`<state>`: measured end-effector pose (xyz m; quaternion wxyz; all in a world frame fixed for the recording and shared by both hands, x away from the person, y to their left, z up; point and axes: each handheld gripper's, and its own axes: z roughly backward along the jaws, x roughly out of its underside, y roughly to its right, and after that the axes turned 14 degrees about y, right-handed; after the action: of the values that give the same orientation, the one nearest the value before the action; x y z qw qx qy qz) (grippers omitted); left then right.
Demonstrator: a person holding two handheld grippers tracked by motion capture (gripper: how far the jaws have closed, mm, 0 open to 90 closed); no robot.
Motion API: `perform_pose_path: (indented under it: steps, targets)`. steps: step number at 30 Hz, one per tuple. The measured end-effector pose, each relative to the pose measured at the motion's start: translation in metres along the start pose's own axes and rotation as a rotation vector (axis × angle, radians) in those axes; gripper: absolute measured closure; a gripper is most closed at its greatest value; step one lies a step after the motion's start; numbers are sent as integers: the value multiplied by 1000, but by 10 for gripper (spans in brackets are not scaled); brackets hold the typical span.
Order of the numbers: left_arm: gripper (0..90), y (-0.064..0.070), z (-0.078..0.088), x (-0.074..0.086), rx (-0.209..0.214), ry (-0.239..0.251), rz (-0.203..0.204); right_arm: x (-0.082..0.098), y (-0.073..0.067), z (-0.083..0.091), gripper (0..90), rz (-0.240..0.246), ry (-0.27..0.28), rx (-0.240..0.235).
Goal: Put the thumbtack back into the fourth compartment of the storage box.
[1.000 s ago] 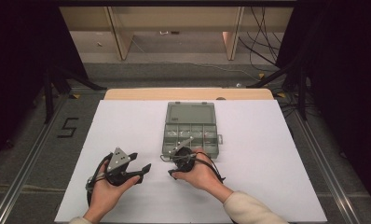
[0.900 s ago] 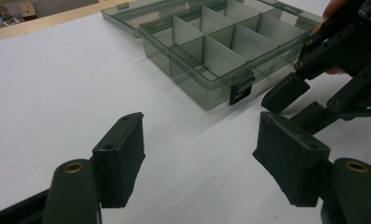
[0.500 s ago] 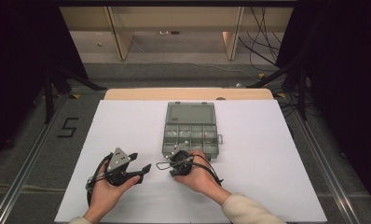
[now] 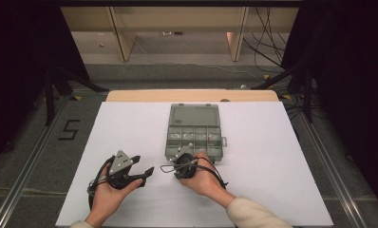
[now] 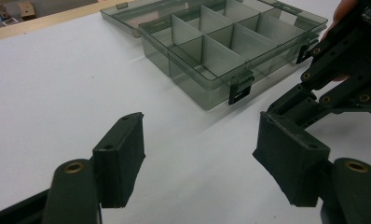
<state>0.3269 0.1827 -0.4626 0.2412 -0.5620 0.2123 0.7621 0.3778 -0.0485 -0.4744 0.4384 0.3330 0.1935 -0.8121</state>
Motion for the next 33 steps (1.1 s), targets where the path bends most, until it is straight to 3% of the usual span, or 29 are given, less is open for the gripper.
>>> perform_pose_path:
  steps: [8, 9, 10, 12, 14, 16, 17, 18, 33]
  targets:
    - [320, 0, 0, 0, -2, -1, 0, 0, 0, 1, 836, -6, 1, -7]
    - [319, -1, 1, -1, 4, 0, -21, 0, 0, 1, 836, -3, 3, -5]
    - [320, -1, 0, 0, 3, 0, -4, 0, 1, 1, 836, -2, 4, -5]
    - [320, -2, 1, -1, 5, -2, -13, 0, 1, 1, 836, -3, 5, -6]
    - [320, 0, 1, 0, -3, -1, 14, 0, 0, 1, 836, -5, 4, -8]
    - [320, 0, 1, 0, -3, -1, 9, 0, 0, 1, 836, -13, 1, -12]
    - [320, -2, 1, -1, 6, -2, -18, 0, 0, 1, 836, -13, 1, -13]
    - [320, -1, 1, 0, 1, -1, -3, 0, -1, 1, 836, -13, 2, -14]
    - [320, -1, 1, 0, -4, 0, -1, -5, 4, 9, 837, -24, 31, 0]
